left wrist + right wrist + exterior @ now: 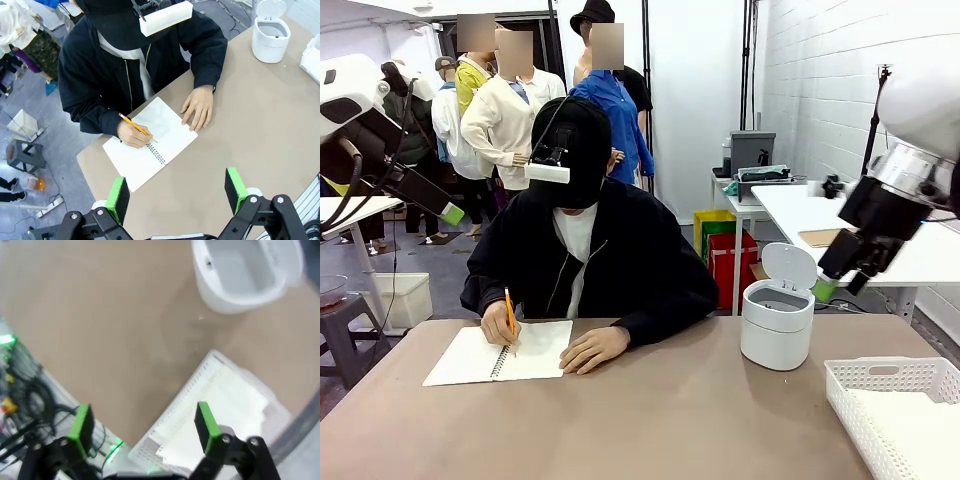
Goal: Sort the paper based on its condition.
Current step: If a person hands you a paper, place it in the Organizing basket , and if it's crumpled, put it in the Trash can.
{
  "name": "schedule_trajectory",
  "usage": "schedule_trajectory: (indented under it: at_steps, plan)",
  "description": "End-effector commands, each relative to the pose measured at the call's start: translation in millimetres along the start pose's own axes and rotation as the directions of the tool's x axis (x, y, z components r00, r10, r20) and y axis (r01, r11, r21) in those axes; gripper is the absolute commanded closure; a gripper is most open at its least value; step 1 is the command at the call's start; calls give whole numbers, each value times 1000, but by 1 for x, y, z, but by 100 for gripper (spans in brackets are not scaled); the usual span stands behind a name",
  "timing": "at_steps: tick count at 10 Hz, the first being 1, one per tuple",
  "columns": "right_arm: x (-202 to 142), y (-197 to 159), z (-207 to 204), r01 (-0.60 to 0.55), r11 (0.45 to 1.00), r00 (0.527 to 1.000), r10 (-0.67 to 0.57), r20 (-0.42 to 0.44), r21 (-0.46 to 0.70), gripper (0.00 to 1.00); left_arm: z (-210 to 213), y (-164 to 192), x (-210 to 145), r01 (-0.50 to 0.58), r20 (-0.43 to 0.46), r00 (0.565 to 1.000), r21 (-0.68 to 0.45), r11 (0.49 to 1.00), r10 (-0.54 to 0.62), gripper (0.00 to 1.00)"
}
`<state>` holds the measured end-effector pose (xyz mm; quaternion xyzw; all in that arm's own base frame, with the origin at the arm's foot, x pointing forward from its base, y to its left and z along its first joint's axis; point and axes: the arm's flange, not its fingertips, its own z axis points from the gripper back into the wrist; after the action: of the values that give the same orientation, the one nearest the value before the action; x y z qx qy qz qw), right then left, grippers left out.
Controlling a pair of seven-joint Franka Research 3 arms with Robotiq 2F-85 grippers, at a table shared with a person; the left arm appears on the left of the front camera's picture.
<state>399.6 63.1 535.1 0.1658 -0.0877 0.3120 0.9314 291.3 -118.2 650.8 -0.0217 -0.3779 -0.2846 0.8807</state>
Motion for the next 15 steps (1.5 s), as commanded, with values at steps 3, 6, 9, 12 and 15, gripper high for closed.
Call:
schedule_trajectory:
  at_steps: [3,6,9,12,15]
  plan:
    - [72,33,13,-336,942,929,333,161,-7,0,0,0,0,-2,1,1000,-1,1000,2,0]
    - [117,61,18,-435,900,852,418,316,-17,0,0,0,0,-2,1,1000,-1,1000,2,0]
    - [135,86,12,-465,885,806,435,402,-26,0,0,0,0,-2,1,1000,-1,1000,2,0]
    - [147,110,13,-481,876,792,454,408,-41,0,0,0,0,-2,1,1000,-1,1000,2,0]
    - [155,126,20,-483,875,798,459,391,-42,0,0,0,0,-2,1,1000,-1,1000,2,0]
